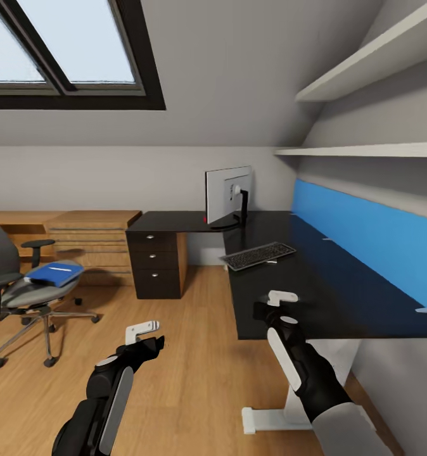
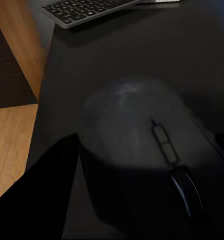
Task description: In the bedroom, organize the workspace by keeping the computer under the desk, ensuring the monitor is on the desk, placing the keyboard on the desk next to the monitor, placing the mouse on the desk next to the keyboard, moving the folder from the swivel chair onto the desk next to the mouse, stacking the notebook on top of the folder with the pen on top of the notebook, and positioning the swivel chair next to the desk.
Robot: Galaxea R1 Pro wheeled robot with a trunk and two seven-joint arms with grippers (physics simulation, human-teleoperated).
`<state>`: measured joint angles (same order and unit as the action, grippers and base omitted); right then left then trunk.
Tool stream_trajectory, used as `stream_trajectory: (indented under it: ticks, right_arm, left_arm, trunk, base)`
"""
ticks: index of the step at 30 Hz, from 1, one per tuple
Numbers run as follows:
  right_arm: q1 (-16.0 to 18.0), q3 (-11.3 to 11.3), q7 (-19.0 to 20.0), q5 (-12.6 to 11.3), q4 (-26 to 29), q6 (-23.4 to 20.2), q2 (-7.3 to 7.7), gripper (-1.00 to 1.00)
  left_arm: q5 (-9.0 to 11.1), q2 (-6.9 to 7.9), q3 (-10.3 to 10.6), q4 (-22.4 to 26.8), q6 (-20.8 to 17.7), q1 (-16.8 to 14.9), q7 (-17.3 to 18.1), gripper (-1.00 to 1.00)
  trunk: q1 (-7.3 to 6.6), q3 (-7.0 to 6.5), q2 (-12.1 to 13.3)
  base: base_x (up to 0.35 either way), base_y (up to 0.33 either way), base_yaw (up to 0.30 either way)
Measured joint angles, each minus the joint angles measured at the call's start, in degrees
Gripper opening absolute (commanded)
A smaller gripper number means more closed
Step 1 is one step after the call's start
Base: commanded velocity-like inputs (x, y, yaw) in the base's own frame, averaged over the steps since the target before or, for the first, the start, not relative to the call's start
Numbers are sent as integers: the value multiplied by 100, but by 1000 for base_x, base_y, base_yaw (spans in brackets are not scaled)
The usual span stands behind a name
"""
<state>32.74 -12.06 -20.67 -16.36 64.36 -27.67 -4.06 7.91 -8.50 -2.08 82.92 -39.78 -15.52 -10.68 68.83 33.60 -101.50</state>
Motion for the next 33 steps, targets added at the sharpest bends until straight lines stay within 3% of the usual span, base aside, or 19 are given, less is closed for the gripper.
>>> stream_trajectory:
  ticks: [7,16,25,27,33]
  right_arm:
    - [-9,-31,-25,7,-7,10,-9,-100]
    - [-8,-267,-230,7,-18,17,-11,-100]
    - [-8,-342,-244,-3,-37,60,-11,-100]
    - [-9,-538,-244,-11,-78,116,-11,-100]
    - [-9,-626,-244,-5,-89,141,-11,-100]
  left_arm:
    - [0,0,1,0,0,0,0,100]
    - [-9,1,1,-4,-6,1,1,100]
    - [-8,1,10,-16,-7,1,-7,100]
    - [-8,1,10,-18,-7,1,-8,100]
    - [-12,2,10,-18,-7,1,-8,100]
  trunk:
    - [0,-57,0]
    - [0,-128,0]
    - [-198,-336,360]
    - [-244,-373,440]
    - [-376,-481,681]
  base:
    - [0,305,8]
    - [0,36,154]
    - [19,1,208]
    - [299,0,213]
    - [321,0,213]
